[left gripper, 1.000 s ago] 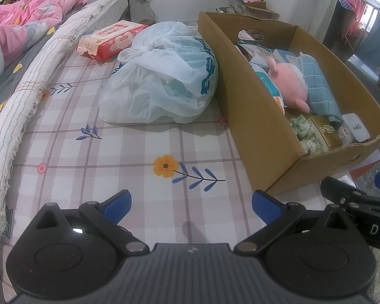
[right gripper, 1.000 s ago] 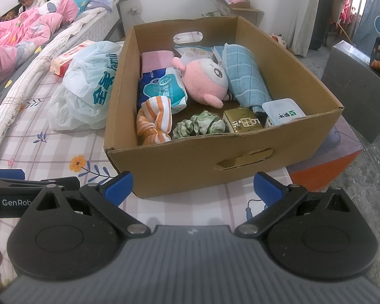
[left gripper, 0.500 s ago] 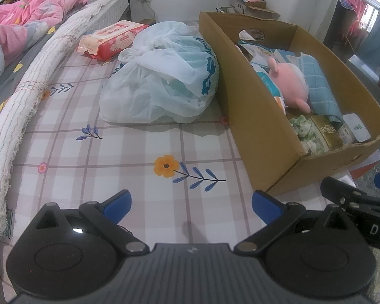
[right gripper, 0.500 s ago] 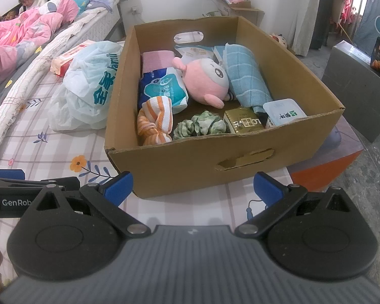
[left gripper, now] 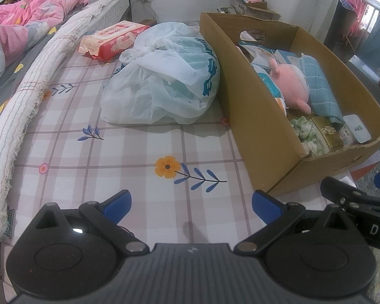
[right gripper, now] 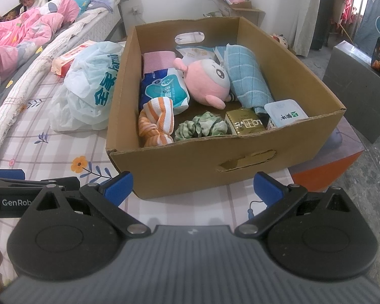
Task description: Organize soft objects
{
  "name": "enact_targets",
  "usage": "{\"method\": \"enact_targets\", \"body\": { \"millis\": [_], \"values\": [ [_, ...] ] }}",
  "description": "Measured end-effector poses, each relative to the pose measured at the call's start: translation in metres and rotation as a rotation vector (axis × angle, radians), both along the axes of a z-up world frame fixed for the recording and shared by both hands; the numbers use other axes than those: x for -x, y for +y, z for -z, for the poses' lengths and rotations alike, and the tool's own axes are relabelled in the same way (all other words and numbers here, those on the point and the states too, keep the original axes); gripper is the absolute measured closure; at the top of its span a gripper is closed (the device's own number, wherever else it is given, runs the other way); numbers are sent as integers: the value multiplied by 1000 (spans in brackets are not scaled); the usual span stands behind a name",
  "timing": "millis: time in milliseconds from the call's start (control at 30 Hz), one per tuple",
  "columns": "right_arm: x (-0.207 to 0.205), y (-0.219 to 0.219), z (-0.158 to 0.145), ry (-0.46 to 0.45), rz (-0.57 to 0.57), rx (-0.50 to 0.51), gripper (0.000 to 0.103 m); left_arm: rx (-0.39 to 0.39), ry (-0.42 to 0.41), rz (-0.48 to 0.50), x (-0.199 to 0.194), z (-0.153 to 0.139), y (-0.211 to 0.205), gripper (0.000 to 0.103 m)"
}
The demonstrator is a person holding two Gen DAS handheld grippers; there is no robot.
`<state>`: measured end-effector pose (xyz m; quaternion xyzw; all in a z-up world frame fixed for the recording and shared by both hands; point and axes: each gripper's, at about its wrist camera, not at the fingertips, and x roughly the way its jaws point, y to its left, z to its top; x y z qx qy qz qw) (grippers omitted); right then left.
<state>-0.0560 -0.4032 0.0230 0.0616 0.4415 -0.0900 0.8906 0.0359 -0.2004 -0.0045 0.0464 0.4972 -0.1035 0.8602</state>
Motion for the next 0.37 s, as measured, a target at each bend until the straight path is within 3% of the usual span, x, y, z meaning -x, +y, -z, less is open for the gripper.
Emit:
{"method": "enact_targets", "body": {
  "millis": [367],
  "values": [
    [0,0,0,0,-1,-1,1,-1,-2,-2,0,-2,2,1]
  ]
}}
